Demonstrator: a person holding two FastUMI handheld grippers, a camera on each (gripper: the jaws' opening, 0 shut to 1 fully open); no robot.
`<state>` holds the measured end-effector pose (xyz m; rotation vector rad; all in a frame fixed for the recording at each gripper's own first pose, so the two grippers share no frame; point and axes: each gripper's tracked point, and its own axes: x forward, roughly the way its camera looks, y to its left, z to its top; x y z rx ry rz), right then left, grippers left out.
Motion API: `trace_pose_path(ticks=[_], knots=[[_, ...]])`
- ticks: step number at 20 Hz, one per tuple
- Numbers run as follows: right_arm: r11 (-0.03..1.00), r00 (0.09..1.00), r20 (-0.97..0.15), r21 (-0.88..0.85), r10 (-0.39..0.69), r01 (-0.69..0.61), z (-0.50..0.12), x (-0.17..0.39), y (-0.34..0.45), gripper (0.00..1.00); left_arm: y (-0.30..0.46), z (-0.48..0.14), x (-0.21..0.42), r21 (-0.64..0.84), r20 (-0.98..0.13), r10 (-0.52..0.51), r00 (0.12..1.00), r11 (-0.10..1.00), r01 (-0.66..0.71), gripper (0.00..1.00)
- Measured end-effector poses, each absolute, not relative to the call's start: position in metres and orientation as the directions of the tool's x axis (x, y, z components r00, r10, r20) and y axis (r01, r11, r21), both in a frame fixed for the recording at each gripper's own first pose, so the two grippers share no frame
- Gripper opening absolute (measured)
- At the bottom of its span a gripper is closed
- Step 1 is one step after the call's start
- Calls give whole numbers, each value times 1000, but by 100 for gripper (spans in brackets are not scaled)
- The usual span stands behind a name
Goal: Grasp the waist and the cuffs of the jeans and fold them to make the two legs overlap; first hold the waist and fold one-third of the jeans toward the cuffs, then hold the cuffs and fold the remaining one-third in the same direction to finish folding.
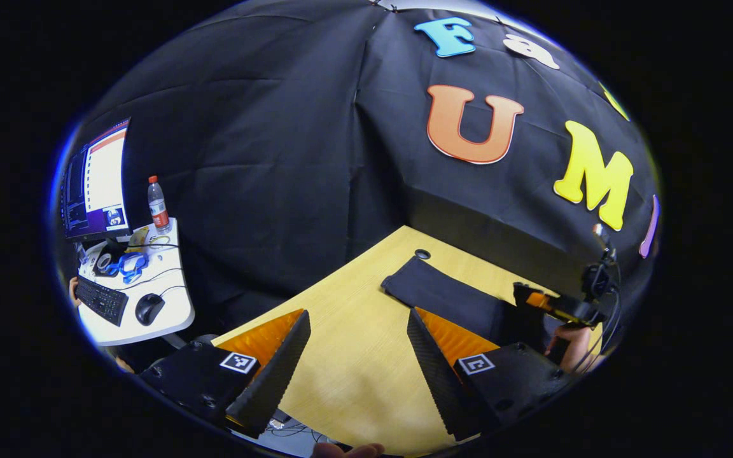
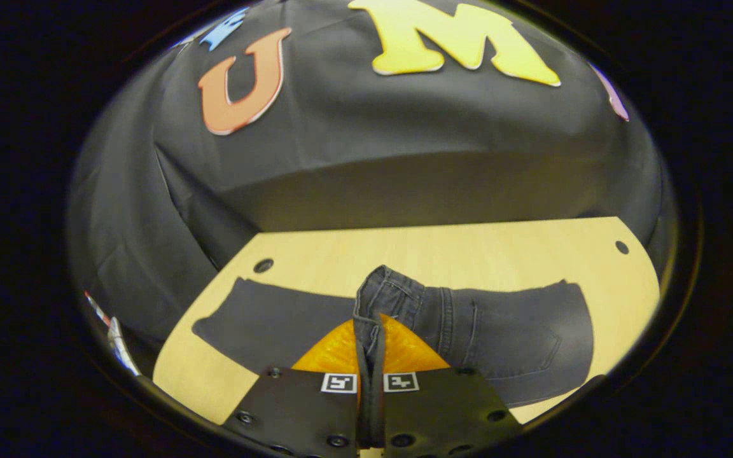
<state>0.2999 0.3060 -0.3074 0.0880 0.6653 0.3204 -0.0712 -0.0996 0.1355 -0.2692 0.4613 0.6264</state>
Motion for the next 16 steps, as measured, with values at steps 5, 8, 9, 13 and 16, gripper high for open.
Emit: trace_pose_path(ticks=[5, 8, 9, 13, 16], knots=[[940, 710, -645, 41, 283, -337, -364, 287, 332, 1, -86, 129, -77, -137, -503, 484, 716, 773, -619, 99], [924, 716, -637, -17, 284, -382, -369, 281, 340, 5, -80, 126, -72, -147, -515, 469, 717, 776, -613, 99], [911, 689, -640, 43, 339, -409, -362, 275, 347, 10, -79, 126, -68, -152, -514, 462, 722, 780, -607, 99], [872, 662, -617, 81, 425, -484, -315, 252, 336, 58, -79, 127, -44, -187, -506, 416, 755, 802, -568, 99], [868, 747, -492, 36, 447, -496, -231, 238, 299, 83, -83, 127, -15, -193, -477, 370, 797, 841, -506, 99]])
